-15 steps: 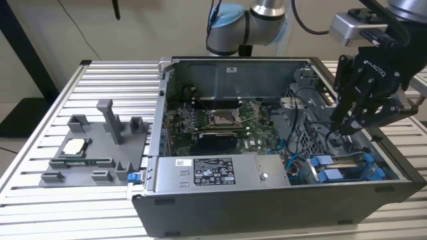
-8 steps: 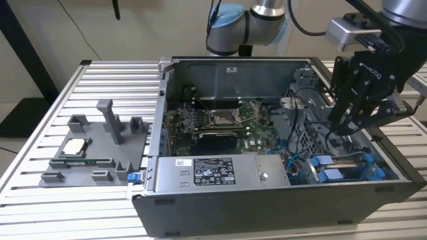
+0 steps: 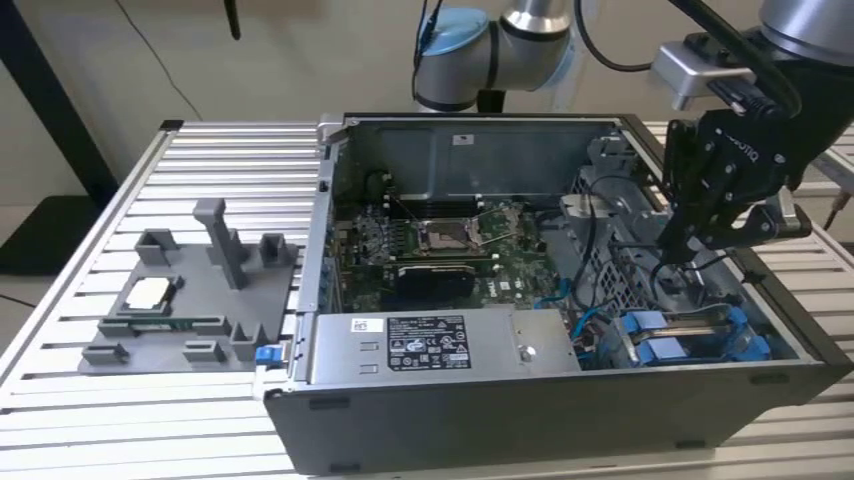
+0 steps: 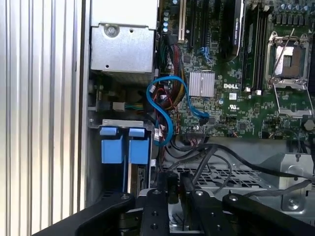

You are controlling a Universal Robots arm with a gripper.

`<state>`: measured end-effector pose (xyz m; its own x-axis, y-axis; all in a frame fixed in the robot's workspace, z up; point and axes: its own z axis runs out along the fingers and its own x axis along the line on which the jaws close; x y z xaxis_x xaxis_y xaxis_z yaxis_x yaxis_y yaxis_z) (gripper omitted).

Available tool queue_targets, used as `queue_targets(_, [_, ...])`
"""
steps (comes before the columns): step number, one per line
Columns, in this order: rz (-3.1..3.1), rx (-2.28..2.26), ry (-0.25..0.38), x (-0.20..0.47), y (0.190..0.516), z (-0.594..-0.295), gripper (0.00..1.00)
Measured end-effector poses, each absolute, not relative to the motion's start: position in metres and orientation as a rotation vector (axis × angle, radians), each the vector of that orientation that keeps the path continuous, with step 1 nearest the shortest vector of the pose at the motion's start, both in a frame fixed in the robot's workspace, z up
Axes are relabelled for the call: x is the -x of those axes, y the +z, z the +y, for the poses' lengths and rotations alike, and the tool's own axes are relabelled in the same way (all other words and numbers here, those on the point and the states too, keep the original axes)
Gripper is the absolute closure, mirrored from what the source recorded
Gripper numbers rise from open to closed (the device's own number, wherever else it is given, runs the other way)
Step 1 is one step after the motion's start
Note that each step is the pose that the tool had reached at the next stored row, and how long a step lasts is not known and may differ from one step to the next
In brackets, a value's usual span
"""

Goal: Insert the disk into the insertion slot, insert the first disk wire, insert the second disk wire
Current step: 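Insert the first disk wire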

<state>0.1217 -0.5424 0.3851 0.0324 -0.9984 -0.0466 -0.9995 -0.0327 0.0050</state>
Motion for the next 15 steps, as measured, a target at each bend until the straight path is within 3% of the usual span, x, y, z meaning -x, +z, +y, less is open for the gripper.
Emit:
queue_targets(6, [2.164,2.236,0.058,-0.1223,0.384,-0.5426,0.81])
queue_targets(15, [2.168,2.234,0.057,-0.1271,0.3818,-0.5485,0.81])
